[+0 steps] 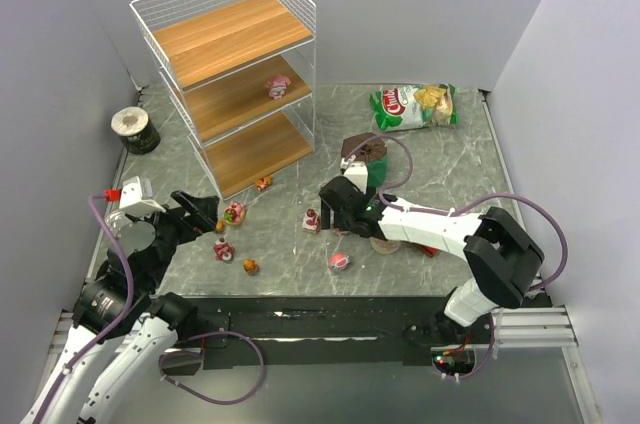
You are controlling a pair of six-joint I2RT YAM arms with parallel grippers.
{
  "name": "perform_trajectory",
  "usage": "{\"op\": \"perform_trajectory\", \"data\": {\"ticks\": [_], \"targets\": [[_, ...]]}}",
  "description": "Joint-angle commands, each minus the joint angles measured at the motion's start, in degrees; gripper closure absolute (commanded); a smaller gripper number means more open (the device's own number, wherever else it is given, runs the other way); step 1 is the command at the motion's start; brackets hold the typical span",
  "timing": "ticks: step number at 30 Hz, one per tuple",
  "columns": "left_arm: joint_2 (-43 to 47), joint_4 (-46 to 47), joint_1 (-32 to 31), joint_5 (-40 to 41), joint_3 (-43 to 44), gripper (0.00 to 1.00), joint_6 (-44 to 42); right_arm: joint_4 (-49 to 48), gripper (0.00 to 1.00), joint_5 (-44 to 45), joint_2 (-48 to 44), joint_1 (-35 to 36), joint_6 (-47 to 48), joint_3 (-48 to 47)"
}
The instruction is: Place and organize the plastic toys onto the shelf
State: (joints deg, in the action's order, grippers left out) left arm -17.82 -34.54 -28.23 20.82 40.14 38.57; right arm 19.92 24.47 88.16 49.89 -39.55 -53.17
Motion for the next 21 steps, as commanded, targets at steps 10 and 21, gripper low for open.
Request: {"op": "perform_trajectory", "data": {"ticks": [10,21], "targets": [[-0.46,1.67,-0.07,0.19,0.03,0.04,-0.42,-0.32,0.14,-0.48,3.16,1.26,-0.79,0.08],[-0.46,1.59,-0.07,0.36,0.03,0.03,-0.51,-2.17,0.19,1.55,4.83,1.26,-1.06,0.26]]}}
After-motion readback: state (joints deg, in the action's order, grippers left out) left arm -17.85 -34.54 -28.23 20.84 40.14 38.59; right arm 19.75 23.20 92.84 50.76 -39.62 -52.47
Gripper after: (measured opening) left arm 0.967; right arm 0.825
